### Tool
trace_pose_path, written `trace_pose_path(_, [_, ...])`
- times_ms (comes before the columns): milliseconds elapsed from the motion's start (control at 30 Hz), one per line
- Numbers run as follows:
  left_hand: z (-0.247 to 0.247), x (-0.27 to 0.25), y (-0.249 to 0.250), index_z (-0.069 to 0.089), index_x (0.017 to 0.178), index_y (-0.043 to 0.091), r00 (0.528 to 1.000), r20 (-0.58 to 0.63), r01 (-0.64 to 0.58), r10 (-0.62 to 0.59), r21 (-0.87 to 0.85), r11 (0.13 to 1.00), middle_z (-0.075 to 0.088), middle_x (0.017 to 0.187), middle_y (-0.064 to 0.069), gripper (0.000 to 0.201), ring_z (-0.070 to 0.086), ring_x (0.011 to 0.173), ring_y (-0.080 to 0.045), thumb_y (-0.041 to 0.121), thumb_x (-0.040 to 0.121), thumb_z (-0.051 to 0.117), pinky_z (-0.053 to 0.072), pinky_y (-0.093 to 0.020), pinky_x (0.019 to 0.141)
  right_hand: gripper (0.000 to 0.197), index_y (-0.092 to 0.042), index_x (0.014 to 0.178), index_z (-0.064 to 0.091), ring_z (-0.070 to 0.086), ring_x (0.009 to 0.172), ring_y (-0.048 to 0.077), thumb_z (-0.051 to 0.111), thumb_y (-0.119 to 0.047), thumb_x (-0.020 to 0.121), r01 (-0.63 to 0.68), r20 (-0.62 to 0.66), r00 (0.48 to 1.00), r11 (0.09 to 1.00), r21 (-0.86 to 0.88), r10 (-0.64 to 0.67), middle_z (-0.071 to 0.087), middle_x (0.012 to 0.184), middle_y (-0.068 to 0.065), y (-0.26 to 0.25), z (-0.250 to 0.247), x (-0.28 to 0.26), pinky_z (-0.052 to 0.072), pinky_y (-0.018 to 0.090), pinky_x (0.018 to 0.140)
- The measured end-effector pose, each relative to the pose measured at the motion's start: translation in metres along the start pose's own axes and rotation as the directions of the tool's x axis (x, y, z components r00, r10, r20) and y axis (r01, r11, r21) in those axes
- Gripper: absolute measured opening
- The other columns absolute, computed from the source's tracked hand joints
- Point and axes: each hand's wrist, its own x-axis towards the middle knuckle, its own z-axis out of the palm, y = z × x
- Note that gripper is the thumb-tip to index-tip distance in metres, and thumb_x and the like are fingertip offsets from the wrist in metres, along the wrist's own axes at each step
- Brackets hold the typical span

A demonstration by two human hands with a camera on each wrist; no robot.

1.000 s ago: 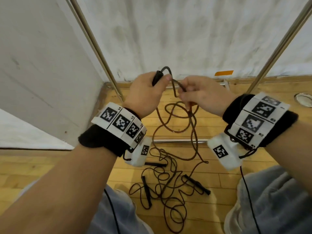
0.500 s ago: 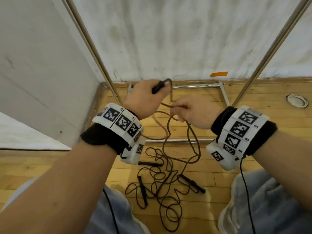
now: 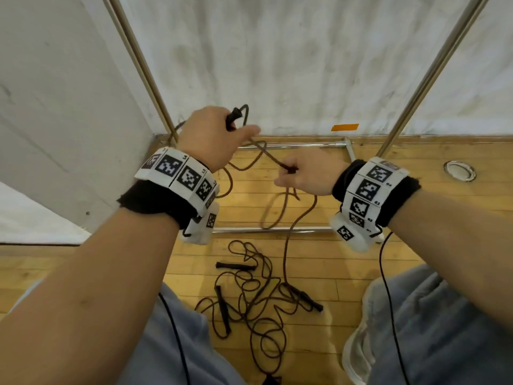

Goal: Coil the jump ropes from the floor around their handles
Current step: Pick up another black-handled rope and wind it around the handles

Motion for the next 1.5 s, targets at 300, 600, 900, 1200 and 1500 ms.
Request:
trace_pose_path(300, [0.005, -0.001, -0.020, 0.064, 0.087, 0.020, 0.994, 0.051, 0.091, -0.094, 0.046, 0.995, 0.057, 0.075, 0.007, 0.023, 0.053, 0.067, -0.017, 0.039, 0.093, 0.055, 0.035, -0.026, 0.057, 0.048, -0.021, 0.057, 0.055, 0.053, 0.052, 0.008, 0.040, -0.043, 0.097, -0.041, 0.001, 0.999, 0.996, 0.077, 0.041, 0.058, 0.055, -0.008, 0.015, -0.011, -0.001, 0.037, 0.025, 0.058])
trace_pose_path(600, [-0.001, -0.008, 0.020, 0.065, 0.103, 0.022, 0.978, -0.192, -0.011, -0.077, -0.418, 0.908, 0.059, 0.093, 0.008, 0.030, 0.056, 0.080, -0.005, 0.014, 0.079, 0.048, 0.044, -0.019, 0.073, 0.038, -0.016, 0.070, 0.060, 0.046, 0.055, 0.012, 0.044, -0.037, 0.097, -0.196, -0.057, 0.978, 0.979, 0.060, 0.199, 0.055, 0.066, -0.001, 0.000, -0.026, 0.001, 0.033, 0.025, 0.051])
trace_pose_path(900, [0.025, -0.016, 0.020, 0.067, 0.086, 0.018, 0.915, 0.368, -0.045, 0.165, -0.315, 0.948, 0.054, 0.065, 0.011, 0.020, 0.045, 0.050, 0.006, 0.038, 0.086, 0.066, 0.034, -0.008, 0.044, 0.025, -0.019, 0.077, 0.067, 0.050, 0.061, 0.011, 0.055, -0.034, 0.092, -0.094, 0.104, 0.990, 0.995, -0.016, 0.095, 0.058, 0.068, -0.003, -0.008, -0.024, -0.003, 0.032, 0.027, 0.055])
trace_pose_path(1200, [0.014, 0.000, 0.005, 0.066, 0.068, 0.020, 0.961, 0.278, 0.089, -0.018, -0.245, 0.965, 0.045, 0.041, 0.010, 0.033, 0.039, 0.032, 0.000, 0.044, 0.090, 0.059, 0.030, -0.010, 0.034, 0.008, -0.025, 0.091, 0.070, 0.065, 0.071, 0.002, 0.069, -0.021, 0.083, -0.081, -0.005, 0.997, 0.985, 0.152, 0.083, 0.069, 0.073, -0.011, 0.001, -0.034, -0.009, 0.045, 0.015, 0.062])
trace_pose_path(1500, [0.008, 0.014, -0.036, 0.060, 0.074, 0.017, 0.960, 0.013, 0.278, -0.279, 0.075, 0.958, 0.051, 0.058, 0.003, 0.025, 0.048, 0.053, -0.010, 0.036, 0.089, 0.055, 0.029, -0.023, 0.045, 0.029, -0.009, 0.094, 0.073, 0.065, 0.088, 0.023, 0.050, -0.026, 0.095, -0.304, -0.278, 0.903, 0.944, 0.126, 0.328, 0.072, 0.089, 0.002, 0.030, -0.057, -0.005, 0.051, 0.032, 0.083])
